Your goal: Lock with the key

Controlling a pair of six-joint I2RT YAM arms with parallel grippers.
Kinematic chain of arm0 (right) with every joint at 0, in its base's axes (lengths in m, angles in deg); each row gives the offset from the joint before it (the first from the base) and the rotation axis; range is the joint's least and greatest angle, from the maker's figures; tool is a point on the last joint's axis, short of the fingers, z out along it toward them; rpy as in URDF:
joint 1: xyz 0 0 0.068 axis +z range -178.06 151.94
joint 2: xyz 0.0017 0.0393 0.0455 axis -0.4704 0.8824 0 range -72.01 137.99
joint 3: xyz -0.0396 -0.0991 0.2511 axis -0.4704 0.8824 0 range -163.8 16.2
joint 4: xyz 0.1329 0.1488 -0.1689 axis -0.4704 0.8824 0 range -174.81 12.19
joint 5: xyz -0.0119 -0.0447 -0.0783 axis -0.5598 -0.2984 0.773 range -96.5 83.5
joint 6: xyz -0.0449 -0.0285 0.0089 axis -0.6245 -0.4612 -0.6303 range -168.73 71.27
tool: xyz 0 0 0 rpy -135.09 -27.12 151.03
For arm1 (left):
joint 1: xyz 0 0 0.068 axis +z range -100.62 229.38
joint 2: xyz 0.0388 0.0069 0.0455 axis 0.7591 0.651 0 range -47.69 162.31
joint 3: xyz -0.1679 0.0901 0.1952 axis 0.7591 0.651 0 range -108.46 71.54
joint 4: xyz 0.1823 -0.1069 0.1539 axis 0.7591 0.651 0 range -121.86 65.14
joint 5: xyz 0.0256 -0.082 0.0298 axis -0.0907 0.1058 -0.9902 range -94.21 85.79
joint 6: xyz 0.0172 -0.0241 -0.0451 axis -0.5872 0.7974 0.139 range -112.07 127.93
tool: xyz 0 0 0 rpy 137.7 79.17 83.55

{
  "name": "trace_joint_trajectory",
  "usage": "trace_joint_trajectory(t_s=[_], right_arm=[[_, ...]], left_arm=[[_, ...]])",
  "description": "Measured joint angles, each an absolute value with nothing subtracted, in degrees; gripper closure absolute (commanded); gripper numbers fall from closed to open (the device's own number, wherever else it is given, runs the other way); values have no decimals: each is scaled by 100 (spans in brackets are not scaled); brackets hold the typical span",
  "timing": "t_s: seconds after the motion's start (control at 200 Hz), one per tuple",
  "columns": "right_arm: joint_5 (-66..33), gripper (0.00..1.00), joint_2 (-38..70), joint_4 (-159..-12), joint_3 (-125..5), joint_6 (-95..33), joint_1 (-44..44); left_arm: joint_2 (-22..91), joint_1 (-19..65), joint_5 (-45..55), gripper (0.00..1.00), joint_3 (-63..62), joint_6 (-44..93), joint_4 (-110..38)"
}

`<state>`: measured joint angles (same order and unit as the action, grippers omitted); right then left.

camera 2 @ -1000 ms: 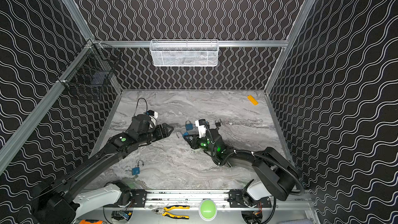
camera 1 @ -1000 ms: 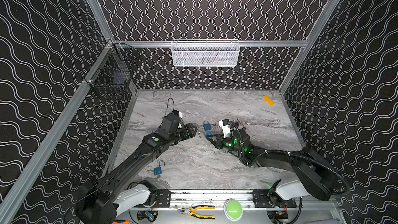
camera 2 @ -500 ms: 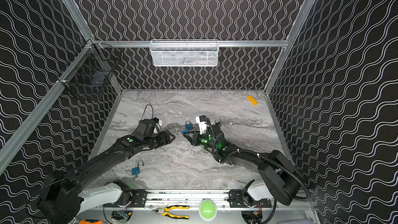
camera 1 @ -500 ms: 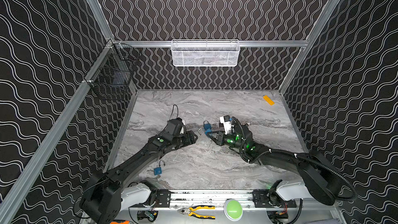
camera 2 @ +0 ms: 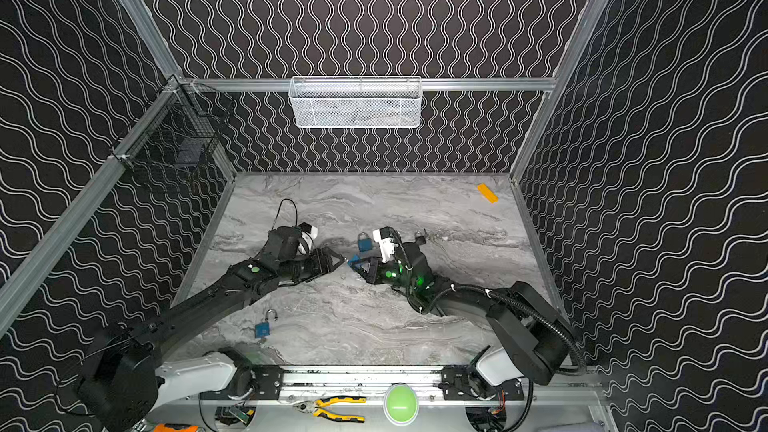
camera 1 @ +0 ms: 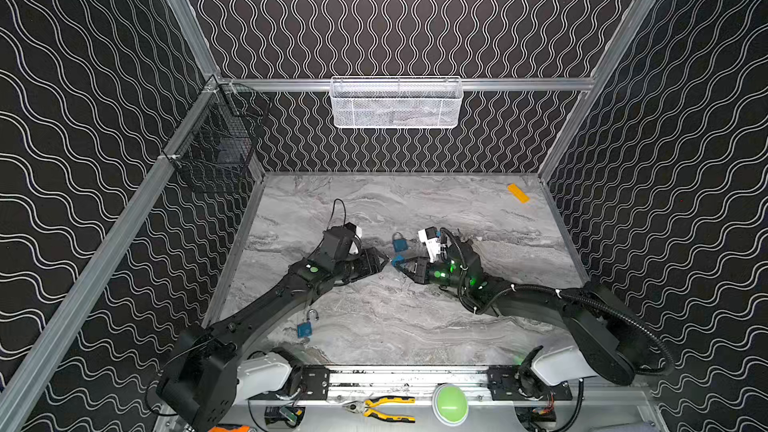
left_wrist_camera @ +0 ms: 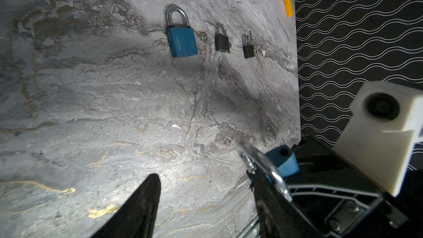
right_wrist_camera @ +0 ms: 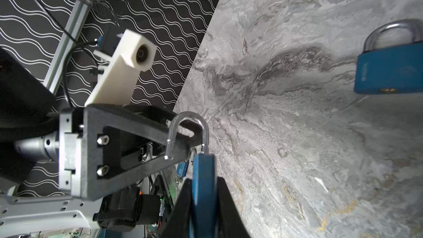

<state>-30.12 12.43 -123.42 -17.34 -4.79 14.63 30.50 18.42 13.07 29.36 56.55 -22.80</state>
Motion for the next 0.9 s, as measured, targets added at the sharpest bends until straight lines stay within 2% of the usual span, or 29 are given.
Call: trace_joint_trajectory(t_s=[0.39, 0.621, 0.901], right_arm=[[-3418, 100, 1326, -12251, -1780, -616, 1457], [-4030, 100, 1309, -12286, -1811, -557, 1249], [-4522, 100, 1178, -12207, -1813, -479, 1044]], left_arm=[[2972, 1877, 1410, 33, 2816, 5685, -2444], [2889, 2201, 1661, 35, 2917, 5093, -2535], [3046, 2255, 2500, 45, 3262, 4658, -3394]])
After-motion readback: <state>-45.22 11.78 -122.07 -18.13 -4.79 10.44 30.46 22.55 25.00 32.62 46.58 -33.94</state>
